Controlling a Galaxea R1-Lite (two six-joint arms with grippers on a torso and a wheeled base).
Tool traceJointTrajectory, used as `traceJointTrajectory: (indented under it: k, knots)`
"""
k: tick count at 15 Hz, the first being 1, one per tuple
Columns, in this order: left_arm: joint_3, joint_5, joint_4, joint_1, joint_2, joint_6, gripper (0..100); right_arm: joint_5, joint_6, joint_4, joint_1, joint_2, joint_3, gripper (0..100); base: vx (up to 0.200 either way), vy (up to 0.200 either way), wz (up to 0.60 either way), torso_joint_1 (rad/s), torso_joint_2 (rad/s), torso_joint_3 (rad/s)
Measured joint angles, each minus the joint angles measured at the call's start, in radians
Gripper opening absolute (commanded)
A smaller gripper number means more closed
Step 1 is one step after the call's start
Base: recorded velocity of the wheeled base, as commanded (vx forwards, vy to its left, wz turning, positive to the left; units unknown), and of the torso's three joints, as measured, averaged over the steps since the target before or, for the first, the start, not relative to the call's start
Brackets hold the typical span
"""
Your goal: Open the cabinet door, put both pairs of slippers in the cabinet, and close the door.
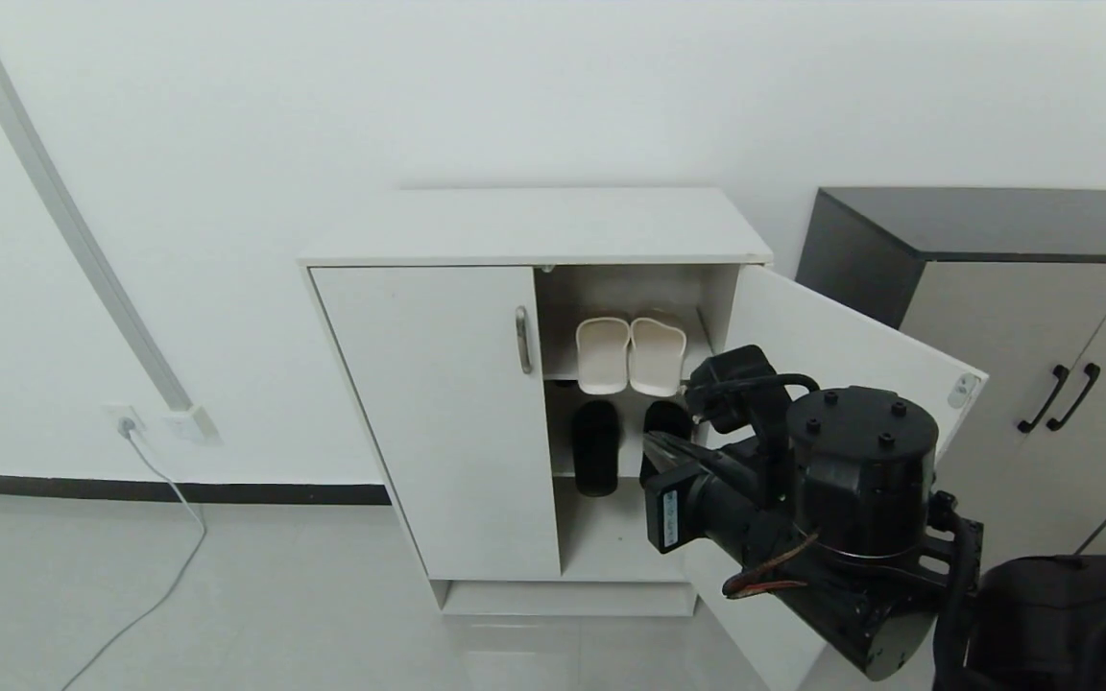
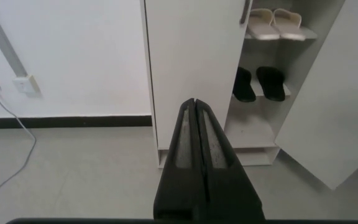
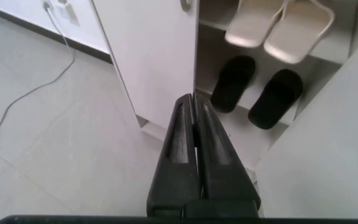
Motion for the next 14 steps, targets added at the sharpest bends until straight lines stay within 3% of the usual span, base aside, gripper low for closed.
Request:
traceJointTrajectory:
  k: [14]
  knots:
    - [0.0,-0.002,0.0,0.0,0.0,-0.003,0,-0.001,-0.033,-0.001,-0.012,0.006,0.027,0,0.0,0.0,0.0,0.229,-0.55,-0.321]
